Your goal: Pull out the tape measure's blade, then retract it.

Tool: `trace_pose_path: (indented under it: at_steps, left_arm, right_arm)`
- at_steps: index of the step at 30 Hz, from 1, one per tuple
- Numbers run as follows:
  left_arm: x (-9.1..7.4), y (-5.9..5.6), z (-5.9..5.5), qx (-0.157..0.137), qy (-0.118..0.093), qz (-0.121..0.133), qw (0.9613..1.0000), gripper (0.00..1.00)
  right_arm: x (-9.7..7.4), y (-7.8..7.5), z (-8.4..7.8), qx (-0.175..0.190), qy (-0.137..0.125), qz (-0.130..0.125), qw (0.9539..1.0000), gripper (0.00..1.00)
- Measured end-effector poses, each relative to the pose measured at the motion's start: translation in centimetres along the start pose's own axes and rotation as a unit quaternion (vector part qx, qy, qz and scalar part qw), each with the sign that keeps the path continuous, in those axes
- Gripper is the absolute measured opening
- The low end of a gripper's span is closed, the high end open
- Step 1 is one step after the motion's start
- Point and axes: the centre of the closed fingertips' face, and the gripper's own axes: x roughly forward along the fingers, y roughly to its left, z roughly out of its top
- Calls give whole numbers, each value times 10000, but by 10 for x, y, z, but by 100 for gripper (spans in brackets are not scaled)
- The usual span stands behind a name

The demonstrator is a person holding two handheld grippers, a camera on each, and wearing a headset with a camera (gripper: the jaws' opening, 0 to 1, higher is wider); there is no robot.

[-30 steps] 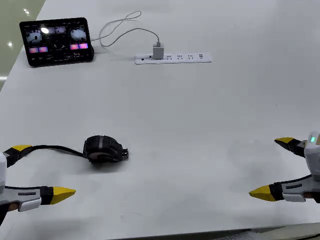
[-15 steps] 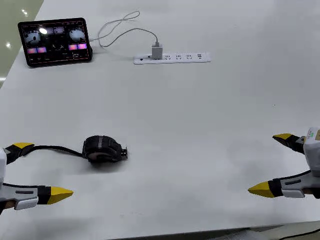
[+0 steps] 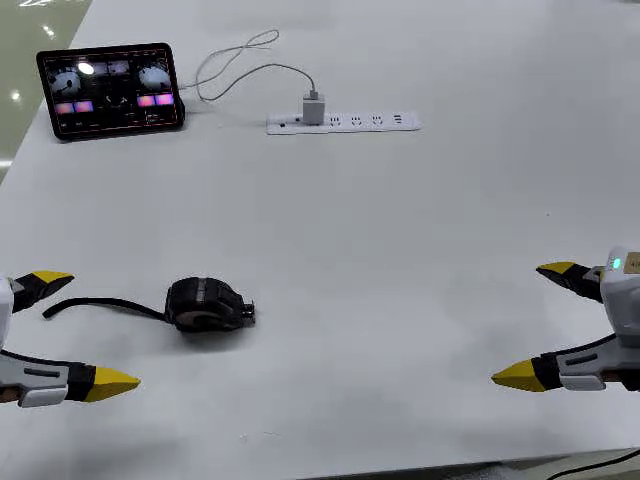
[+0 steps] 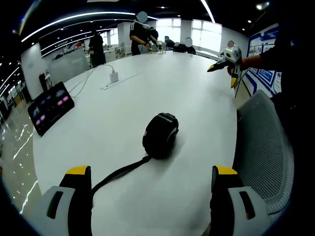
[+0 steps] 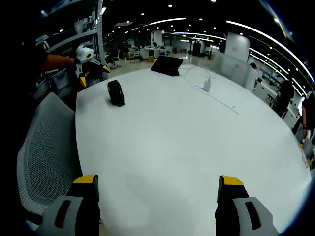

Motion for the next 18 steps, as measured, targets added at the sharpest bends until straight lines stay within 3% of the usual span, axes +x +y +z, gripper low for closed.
trace_pose_path:
  at_steps: [8,12,14,18]
  left_arm:
    - [11,-4,10,184,80,-171,9997,99]
    - [18,-8,13,447,230,-362,9981,99]
    - [20,-8,14,735,346,-413,9958,99]
    - [22,-9,20,848,377,-502,9944,99]
  right_arm:
    - [4,0,16,15,-118,131,9998,99]
    - [5,0,25,-48,-164,181,9997,99]
    - [5,3,29,-104,-186,267,9994,99]
    - [6,3,34,-156,-230,306,9991,99]
